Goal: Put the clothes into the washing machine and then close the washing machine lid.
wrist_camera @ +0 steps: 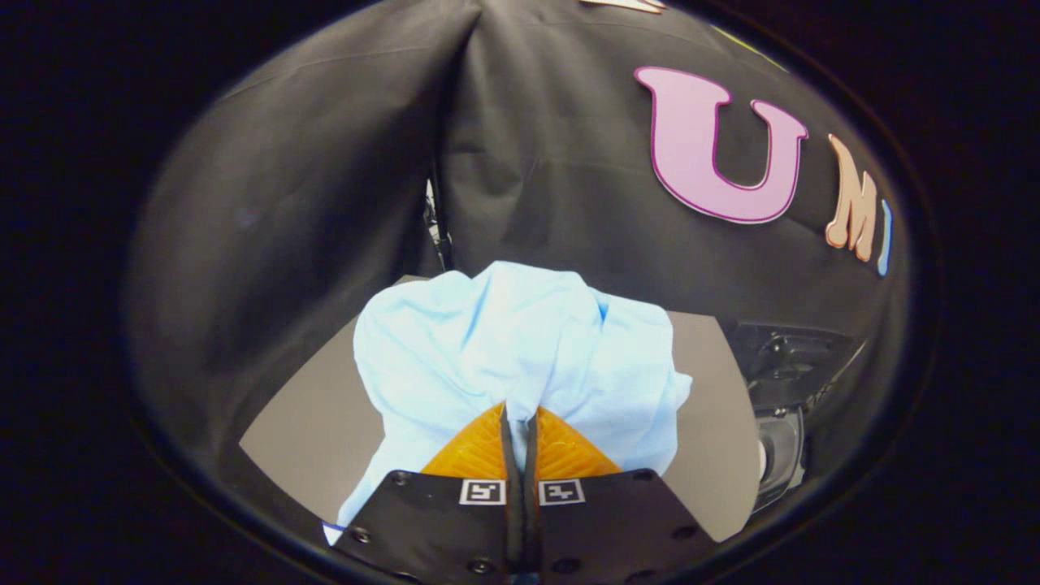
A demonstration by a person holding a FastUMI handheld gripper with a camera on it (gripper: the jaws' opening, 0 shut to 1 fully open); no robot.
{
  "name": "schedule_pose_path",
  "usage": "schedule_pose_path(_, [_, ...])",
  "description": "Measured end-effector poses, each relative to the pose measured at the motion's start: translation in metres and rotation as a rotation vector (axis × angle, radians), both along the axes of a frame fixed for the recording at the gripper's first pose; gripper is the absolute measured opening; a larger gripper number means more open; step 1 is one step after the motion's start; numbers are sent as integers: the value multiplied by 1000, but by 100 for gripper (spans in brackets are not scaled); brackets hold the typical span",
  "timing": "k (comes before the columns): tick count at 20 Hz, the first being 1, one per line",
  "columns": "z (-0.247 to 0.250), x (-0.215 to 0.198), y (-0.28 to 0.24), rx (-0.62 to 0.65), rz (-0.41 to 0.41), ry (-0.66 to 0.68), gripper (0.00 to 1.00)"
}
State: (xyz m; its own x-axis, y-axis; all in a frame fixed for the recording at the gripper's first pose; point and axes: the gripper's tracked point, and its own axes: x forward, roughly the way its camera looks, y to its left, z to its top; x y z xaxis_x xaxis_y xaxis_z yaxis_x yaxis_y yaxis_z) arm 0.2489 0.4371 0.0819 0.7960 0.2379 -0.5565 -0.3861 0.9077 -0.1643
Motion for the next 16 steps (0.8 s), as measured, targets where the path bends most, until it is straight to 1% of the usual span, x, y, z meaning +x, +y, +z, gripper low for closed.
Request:
schedule_pose_path(2, [15,-10,-13,38,14,-14,1])
schedule_pose_path(4, [31,-13,-35,77,0,-20,1])
schedule_pose_path(8, [66,-15,-89,130,-42,-69,0])
schedule_pose_path(11, [82,-18,-132,176,-76,-55,0])
schedule_pose_path(16, [107,-18,-220,176,-149,-80,1])
